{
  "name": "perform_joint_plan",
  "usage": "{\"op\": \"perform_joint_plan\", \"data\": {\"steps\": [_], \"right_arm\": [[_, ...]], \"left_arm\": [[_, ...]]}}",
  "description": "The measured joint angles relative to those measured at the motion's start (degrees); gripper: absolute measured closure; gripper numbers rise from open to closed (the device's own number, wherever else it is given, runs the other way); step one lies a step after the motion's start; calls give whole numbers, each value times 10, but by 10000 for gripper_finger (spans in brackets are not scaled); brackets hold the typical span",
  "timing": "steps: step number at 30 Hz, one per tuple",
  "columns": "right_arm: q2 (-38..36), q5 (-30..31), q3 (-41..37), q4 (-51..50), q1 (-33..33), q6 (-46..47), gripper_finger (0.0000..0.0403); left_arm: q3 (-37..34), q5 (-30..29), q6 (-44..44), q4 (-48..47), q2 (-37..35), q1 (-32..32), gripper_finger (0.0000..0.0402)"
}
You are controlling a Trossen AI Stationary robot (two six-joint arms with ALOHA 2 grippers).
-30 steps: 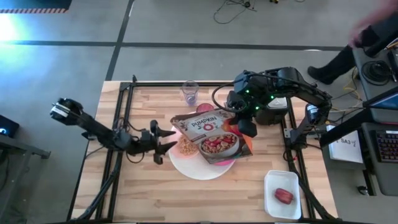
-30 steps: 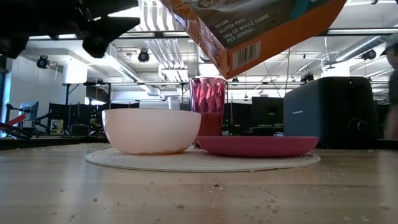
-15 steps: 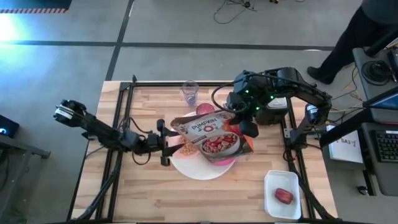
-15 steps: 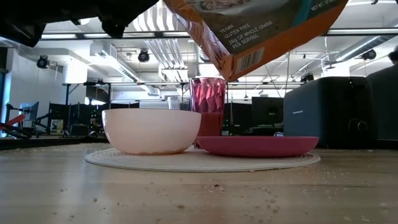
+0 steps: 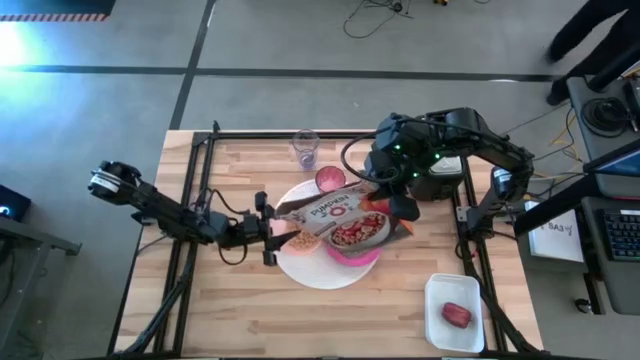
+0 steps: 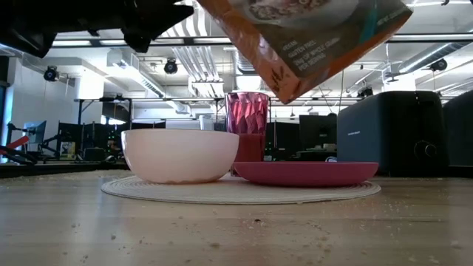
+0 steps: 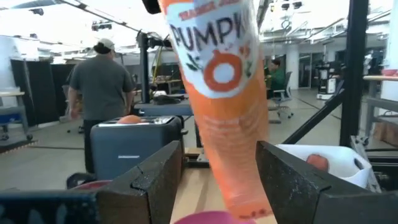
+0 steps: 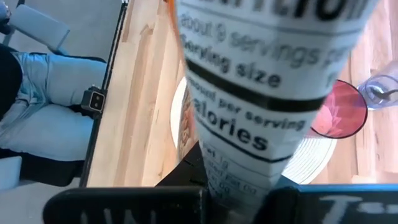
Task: Arrange a breakfast setting
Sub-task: Pour the cereal into the orange bowl
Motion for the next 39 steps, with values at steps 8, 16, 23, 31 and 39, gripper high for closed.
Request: {"op": "perform_joint_plan", "data": {"steps": [8,16,23,31,39], "right_arm": [[-2,2,0,0,0,-14,394],[1,2,0,-2,0,-22,394],[1,1,0,0,0,-27,394],[-2,-17,0,2,0,-49,394],[-2,-16,0,2,0,-51,394]], "left_arm": [[17,74,5,3,0,0,209],[42,72,36,-5,1,5,209],[36,27,21,-11,14,8,209],[36,7,-2,-11,36,11,209],[59,111,-8,1,42,13,209]]}}
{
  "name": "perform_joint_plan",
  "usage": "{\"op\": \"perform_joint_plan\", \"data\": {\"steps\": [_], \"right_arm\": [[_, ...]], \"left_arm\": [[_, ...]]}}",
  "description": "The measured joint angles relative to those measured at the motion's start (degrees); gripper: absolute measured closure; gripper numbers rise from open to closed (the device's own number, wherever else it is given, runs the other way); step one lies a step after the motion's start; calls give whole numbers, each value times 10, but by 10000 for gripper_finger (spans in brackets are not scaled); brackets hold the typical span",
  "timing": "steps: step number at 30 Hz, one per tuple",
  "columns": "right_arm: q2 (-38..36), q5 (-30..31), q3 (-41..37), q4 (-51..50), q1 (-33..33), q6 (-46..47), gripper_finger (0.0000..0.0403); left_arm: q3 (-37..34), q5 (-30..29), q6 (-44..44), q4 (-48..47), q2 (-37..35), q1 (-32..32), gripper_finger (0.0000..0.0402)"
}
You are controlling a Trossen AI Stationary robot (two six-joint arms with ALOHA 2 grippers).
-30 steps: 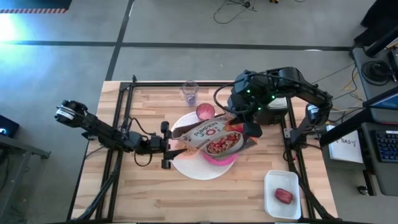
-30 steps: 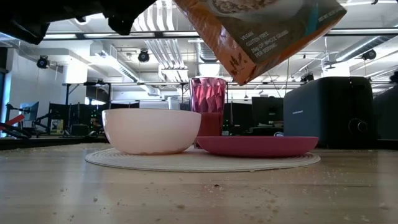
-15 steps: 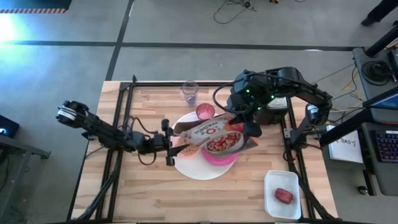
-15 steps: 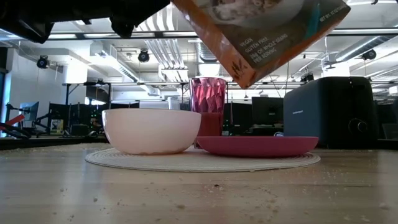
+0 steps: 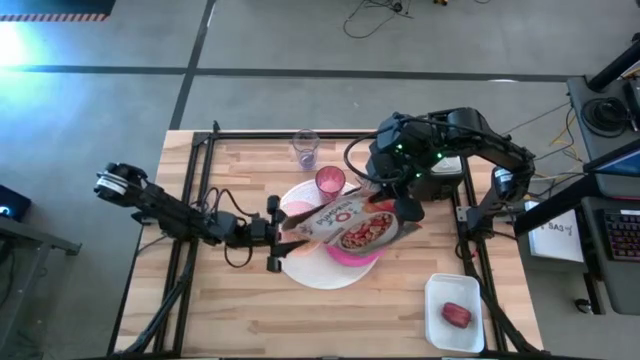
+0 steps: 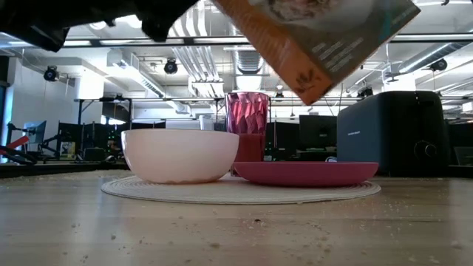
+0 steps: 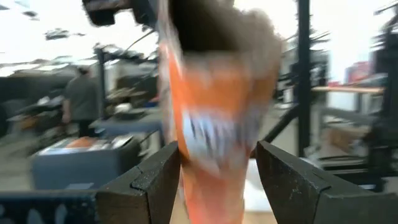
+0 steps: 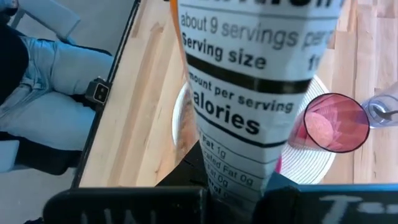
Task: Arrange a breakfast setting
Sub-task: Pour the cereal into the orange bowl
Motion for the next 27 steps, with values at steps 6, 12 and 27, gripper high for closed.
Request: {"op": "perform_joint_plan", "data": {"steps": [6,12,27], "right_arm": [[0,2,0,0,0,23,394],[0,5,0,-1,0,24,394],[2,8,0,1,0,146,394]], "left_arm": [[25,0,29,-3,13,7,209],[53,-4,24,-5,38,18,214],[36,-15,-45,-70,-10,22,397]]}}
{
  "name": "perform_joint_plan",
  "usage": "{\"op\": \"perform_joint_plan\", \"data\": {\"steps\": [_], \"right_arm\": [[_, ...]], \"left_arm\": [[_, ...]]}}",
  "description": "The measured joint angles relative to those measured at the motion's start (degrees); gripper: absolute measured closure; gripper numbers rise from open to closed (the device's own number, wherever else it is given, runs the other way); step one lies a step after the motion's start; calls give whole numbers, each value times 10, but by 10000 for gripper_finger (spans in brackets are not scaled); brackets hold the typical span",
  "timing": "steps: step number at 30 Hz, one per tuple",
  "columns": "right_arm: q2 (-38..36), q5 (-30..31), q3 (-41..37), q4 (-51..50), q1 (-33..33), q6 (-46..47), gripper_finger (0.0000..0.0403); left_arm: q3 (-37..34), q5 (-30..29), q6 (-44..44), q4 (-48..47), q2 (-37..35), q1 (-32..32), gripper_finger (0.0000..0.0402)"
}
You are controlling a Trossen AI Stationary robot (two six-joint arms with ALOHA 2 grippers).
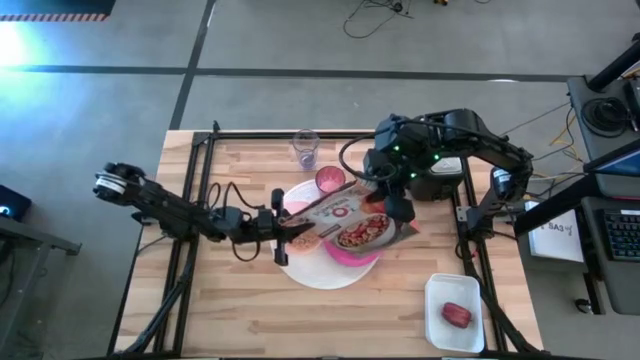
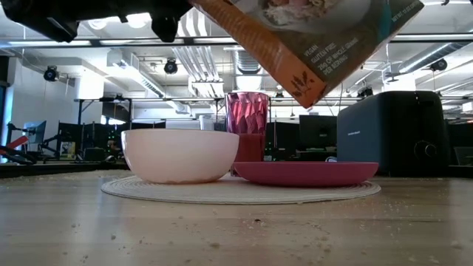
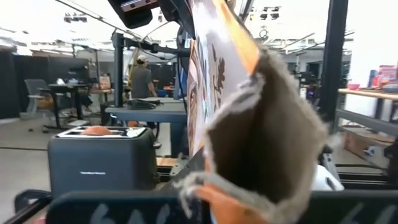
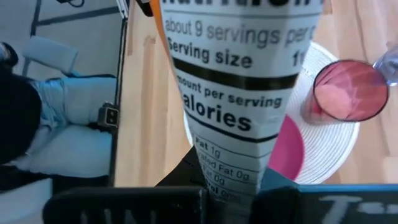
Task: Arrange a breakfast setting
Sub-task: Pour the cereal into the orange bowl
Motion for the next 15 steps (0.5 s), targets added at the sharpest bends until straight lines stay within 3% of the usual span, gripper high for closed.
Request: {"op": "perform_joint_plan", "data": {"steps": [8,15], "right_arm": [[0,-6,0,-1,0,19,394],[1,-18,-2,-4,3,-22,394]], "left_arm": [[-1,39,-38,-55,-45,0,401],[4,54,-47,-75,-56,0,401]]}}
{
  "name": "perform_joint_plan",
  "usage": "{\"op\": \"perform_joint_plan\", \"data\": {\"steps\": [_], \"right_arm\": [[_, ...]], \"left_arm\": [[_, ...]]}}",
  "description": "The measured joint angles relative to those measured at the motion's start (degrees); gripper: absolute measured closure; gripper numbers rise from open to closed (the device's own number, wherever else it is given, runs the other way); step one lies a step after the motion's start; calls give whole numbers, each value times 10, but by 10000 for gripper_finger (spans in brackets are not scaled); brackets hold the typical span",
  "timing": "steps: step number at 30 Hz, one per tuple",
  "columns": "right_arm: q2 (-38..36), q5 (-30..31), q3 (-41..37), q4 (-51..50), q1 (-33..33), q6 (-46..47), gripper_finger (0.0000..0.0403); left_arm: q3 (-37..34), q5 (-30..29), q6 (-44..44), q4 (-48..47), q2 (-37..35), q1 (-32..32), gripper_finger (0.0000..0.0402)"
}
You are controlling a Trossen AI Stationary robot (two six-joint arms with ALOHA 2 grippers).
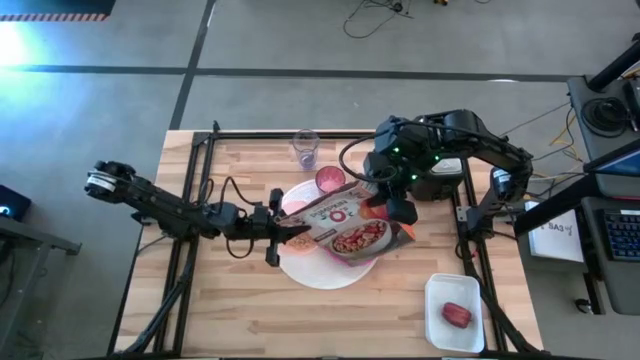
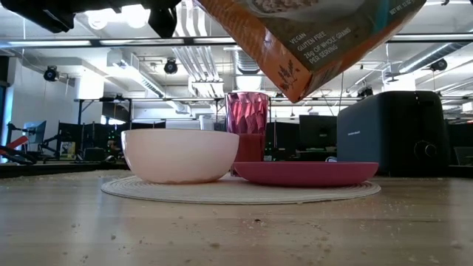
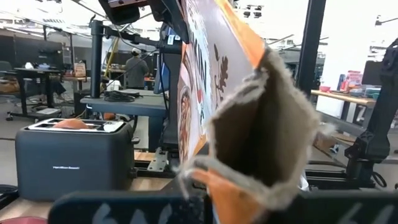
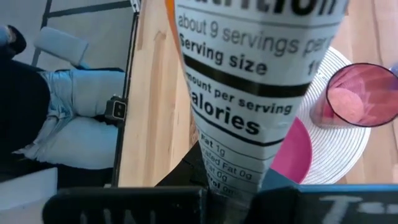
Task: Arrange a breakfast setting
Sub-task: Pour the cereal into the orange bowl
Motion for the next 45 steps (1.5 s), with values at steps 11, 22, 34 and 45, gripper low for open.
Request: {"op": "perform_joint_plan", "data": {"steps": [11,22,34,45], "right_arm": [[15,25,-4,-3,1,45,368],[13,76,-4,0,-4,31,265],[-23,86,2,0,-21,22,208],[-55,157,2,0,-24,20,207]], "left_arm": [[8,3,9,-23,0,-1,402],[4,-20,-38,-135,-58,-2,401],[7,-21,-92,-312,-209,-8,401],[15,-58,-135,-508,-359,-24,401]]}}
